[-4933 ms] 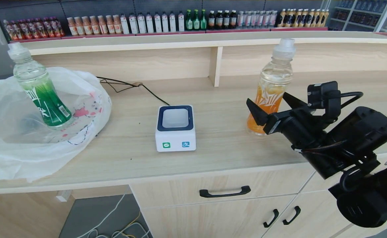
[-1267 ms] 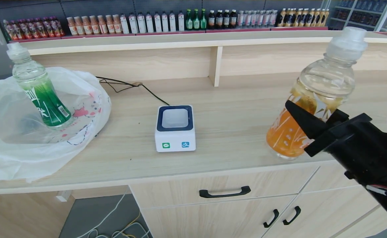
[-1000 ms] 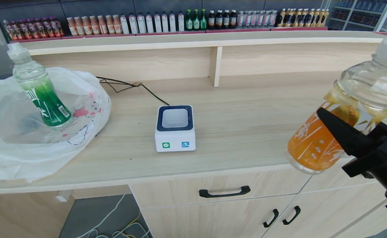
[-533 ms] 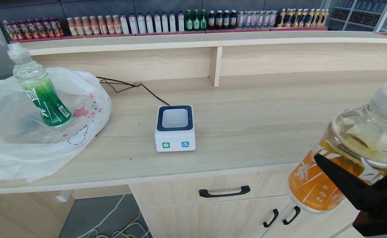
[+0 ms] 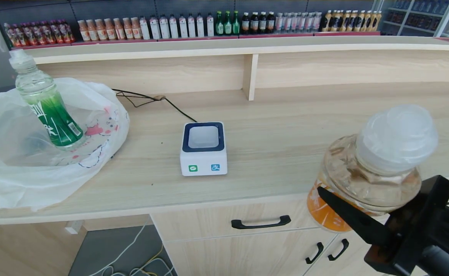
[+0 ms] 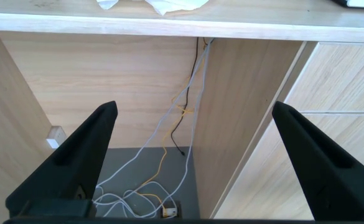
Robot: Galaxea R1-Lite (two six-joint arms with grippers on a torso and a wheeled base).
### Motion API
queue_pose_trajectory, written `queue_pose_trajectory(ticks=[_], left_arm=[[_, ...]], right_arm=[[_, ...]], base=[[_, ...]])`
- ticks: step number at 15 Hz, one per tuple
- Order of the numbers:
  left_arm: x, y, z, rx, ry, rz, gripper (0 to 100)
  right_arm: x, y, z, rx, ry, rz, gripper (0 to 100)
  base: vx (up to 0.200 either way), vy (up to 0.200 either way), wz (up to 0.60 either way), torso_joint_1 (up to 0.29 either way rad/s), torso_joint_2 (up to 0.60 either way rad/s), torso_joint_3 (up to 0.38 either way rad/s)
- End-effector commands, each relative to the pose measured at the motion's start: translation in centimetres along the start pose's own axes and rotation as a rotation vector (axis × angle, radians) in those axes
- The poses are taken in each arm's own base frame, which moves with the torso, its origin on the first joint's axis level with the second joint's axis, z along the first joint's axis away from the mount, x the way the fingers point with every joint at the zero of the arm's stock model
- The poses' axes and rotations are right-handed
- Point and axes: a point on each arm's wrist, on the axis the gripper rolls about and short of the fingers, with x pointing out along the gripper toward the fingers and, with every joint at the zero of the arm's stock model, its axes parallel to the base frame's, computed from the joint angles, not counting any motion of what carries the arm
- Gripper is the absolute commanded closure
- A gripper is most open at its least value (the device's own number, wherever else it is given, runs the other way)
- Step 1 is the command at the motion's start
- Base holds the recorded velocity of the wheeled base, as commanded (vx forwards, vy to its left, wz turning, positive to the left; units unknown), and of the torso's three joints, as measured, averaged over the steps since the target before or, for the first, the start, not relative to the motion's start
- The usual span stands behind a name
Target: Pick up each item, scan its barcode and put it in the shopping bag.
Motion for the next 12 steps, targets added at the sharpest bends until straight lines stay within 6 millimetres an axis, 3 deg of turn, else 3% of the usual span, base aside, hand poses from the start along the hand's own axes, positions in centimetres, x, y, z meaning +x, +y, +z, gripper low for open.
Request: queue_pose_trajectory(ticks=[1,5,10,12], left_arm=[[0.0,0.0,0.0,0.0,0.0,0.002,0],[0.0,0.0,0.0,0.0,0.0,0.0,0],[0.0,0.0,0.0,0.0,0.0,0.0,0],[0.0,0.0,0.0,0.0,0.0,0.002,0]], right_arm=[[2.0,1.1,0.4,-0.03,-0.041,0.053,100],[3.8,3.8,3.1,-0.085,-0.19,0.148,100],[3.7,4.9,2.6,-0.136,-0.236,0.269,100],[4.6,5.9,2.2,-0.199,-0.303,0.359,100]], base=[[0.0,0.0,0.0,0.0,0.0,0.0],[0.0,0.0,0.0,0.0,0.0,0.0],[0.0,0.0,0.0,0.0,0.0,0.0],[0.0,0.0,0.0,0.0,0.0,0.0]])
